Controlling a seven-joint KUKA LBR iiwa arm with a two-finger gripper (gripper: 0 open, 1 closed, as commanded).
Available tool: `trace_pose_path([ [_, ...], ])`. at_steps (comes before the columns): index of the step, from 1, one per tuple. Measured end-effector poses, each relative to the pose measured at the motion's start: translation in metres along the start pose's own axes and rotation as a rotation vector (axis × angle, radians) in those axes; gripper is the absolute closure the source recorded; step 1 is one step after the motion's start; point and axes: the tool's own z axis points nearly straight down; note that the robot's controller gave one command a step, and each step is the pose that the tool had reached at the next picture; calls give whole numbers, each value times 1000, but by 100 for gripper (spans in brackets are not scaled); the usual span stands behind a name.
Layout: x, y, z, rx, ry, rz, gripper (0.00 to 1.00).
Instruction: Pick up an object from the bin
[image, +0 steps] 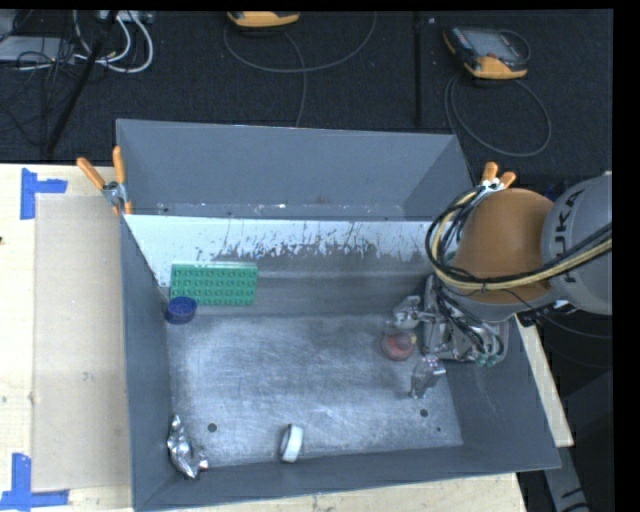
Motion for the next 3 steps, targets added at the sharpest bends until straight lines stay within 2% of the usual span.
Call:
trace_pose_path([
  [1, 11, -26, 21, -2, -16, 26, 0],
  [2, 11, -27, 18, 0, -15, 24, 100],
  [3, 34, -7, -122, 1, -6, -421, 100],
])
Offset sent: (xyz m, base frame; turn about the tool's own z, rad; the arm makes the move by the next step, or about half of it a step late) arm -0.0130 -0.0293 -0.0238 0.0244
